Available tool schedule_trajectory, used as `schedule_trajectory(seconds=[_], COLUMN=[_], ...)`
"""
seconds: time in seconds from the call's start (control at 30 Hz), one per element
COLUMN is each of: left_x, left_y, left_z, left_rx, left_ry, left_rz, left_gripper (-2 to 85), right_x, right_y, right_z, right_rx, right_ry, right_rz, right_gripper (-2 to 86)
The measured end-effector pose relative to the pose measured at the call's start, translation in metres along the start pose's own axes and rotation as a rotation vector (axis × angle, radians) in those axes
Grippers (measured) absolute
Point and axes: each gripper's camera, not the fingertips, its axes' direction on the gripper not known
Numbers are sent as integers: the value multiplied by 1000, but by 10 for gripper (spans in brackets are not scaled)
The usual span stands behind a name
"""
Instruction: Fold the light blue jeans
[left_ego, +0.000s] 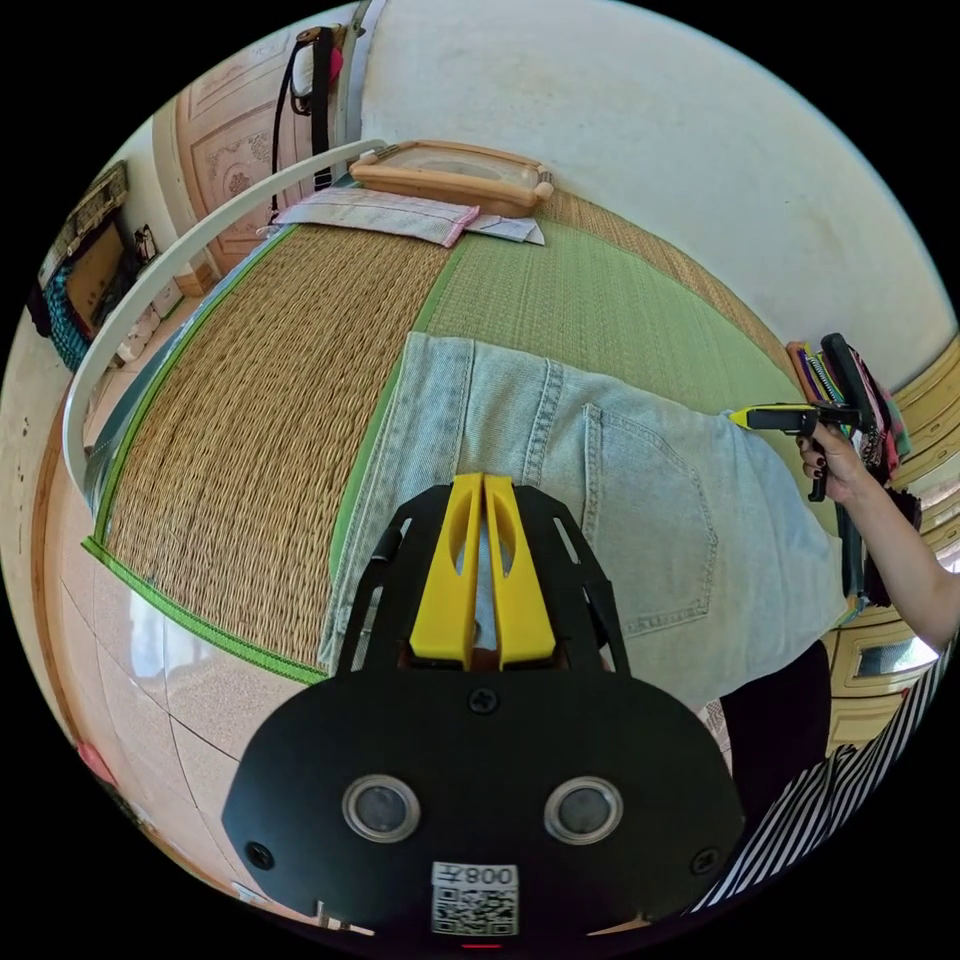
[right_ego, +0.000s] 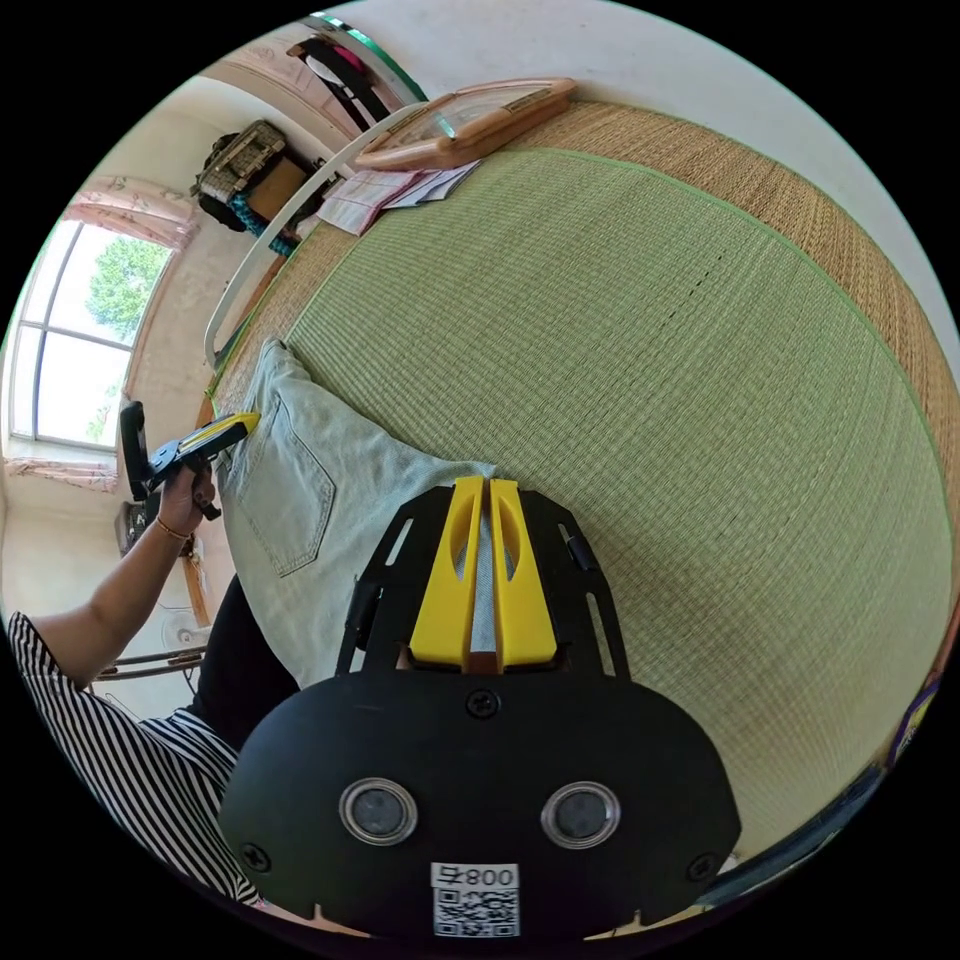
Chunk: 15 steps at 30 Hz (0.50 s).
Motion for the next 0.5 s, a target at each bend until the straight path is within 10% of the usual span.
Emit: schedule_trajectory(seconds=[0.5], left_x=[2], left_y=[-35], left_z=[-2], left_rx=[-96], left_ry=[-9], left_rz=[37], left_gripper=[1], right_x=[-1], right_y=[-12], right_z=[-3], right_rx=[-32], right_ry=[-49], right_rz=[48], right_gripper=[10])
